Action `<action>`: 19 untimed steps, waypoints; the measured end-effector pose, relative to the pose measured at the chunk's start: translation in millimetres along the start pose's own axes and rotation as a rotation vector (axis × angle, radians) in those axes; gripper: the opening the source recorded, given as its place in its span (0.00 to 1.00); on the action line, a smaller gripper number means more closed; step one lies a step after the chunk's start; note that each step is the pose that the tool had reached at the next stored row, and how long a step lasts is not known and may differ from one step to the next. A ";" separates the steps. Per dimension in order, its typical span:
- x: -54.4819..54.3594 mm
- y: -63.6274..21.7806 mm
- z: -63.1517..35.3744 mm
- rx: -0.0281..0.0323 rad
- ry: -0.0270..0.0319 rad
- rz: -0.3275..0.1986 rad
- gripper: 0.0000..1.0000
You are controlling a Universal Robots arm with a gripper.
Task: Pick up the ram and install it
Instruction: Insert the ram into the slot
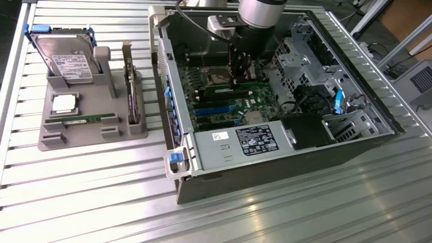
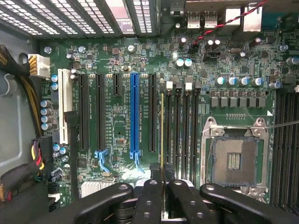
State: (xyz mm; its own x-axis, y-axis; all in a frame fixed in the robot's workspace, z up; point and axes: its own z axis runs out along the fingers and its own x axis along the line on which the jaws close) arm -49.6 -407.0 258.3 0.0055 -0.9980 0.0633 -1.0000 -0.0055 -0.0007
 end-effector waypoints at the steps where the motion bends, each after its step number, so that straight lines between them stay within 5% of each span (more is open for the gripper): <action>1: -0.5 0.0 1.0 -0.0001 0.0001 0.000 0.12; 19: -9.3 3.4 14.8 -0.0001 0.0000 0.000 0.12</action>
State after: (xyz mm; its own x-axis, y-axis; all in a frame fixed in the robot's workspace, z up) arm -53.0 -398.7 242.9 0.0055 -0.9980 0.0633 -1.0000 -0.0055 -0.0006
